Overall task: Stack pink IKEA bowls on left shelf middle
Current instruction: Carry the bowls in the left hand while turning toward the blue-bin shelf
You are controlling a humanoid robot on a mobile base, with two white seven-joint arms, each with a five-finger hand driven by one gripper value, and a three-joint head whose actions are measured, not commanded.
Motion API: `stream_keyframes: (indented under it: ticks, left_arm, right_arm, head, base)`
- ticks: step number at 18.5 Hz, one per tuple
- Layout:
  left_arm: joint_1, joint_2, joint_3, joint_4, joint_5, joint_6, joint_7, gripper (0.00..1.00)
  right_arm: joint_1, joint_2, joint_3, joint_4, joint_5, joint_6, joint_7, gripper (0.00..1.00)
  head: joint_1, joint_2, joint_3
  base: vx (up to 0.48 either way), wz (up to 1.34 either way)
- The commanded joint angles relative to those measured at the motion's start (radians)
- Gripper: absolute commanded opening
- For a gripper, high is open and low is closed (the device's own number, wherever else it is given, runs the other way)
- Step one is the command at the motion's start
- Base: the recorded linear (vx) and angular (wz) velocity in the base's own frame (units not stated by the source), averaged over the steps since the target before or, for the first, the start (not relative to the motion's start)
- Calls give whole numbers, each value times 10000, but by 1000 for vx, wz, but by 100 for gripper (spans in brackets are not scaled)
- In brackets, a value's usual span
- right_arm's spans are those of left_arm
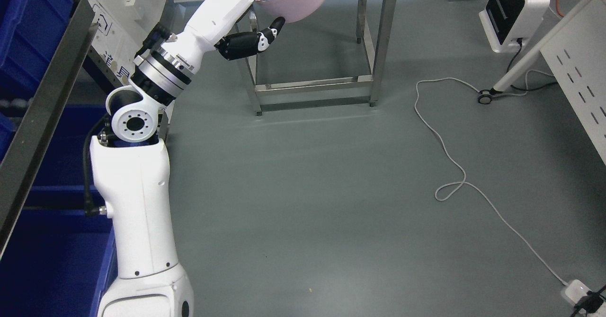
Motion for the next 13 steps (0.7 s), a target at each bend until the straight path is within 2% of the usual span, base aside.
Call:
stream_keyframes:
  ticks: [1, 13]
  left_arm:
    - [-455, 175, -99, -11, 6, 96, 10, 5]
    - [-731, 175, -176, 4, -9, 357, 56, 6]
  right_arm:
    - [0, -175, -107, 1, 77, 5, 4, 100]
    - [0, -175, -107, 1, 77, 5, 4, 100]
  head:
    - [0, 0, 0]
    - [0, 0, 0]
  base:
    - [-311, -91]
    - [-303, 21]
